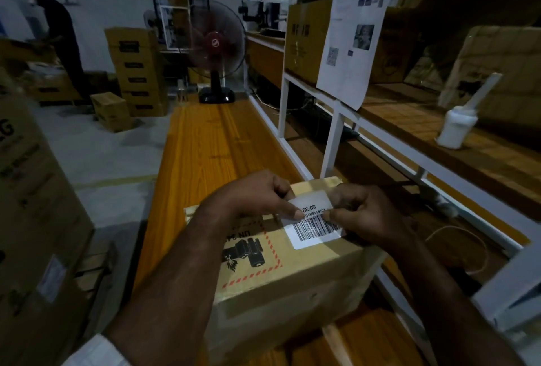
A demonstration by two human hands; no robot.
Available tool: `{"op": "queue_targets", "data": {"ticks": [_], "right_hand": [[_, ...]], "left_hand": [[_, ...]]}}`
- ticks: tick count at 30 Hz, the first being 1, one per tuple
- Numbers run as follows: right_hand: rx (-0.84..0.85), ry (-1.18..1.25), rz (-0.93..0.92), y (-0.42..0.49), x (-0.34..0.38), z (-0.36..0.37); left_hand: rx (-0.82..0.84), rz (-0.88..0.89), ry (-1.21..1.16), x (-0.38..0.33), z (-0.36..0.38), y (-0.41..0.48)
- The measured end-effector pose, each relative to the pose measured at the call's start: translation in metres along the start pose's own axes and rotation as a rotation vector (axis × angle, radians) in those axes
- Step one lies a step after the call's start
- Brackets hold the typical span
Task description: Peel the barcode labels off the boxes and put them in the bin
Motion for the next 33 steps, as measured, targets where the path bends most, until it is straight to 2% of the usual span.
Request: {"op": "queue_targets", "data": {"ticks": [5,9,15,18,22,24,27,30,33], "right_hand": [[0.017,0.067,0.013,0.0,-0.002,-0.004],[-0.024,0.094,-0.048,-0.001,0.001,-0.008],[-0.043,0.12,-0.083,0.001,0.0,-0.011],[-0.06,0.186,-0.088,0.002,0.0,-0.011],[-0.202,0.264,-0.043,0.0,-0.009,-0.016],[-0.206,0.205,-0.046,0.001,-0.012,-0.015],[-0.031,0.073,-0.082,0.003,-0.006,0.0],[0.179,-0.291,-0.137,0.004,0.003,0.023],[0.221,-0.423,-0.081,0.015,0.012,0.034]], "left_hand": [[0.052,0.041,-0.069,-0.002,0.003,0.0],[0.061,0.066,-0.175,-0.006,0.002,-0.001],[0.024,-0.018,-0.269,0.001,0.0,-0.001],[-0.08,-0.04,-0.401,0.004,-0.007,-0.002],[-0.384,-0.096,-0.645,0.017,-0.025,0.001],[-0.568,-0.127,-0.587,0.023,-0.034,-0.001],[-0.818,-0.235,-0.282,0.03,-0.043,-0.01],[-0.863,-0.319,-0.058,0.029,-0.038,-0.014],[-0.877,-0.307,0.021,0.027,-0.037,-0.013]]}}
Point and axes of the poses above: each hand's wrist, its own y-axis towards the middle knuckle, its own z-axis out of the palm, x = y × z, the point moved 8 cm from there along y, towards the middle knuckle, and after that the axes turned 9 degrees about -z, right-handed, at the moved point
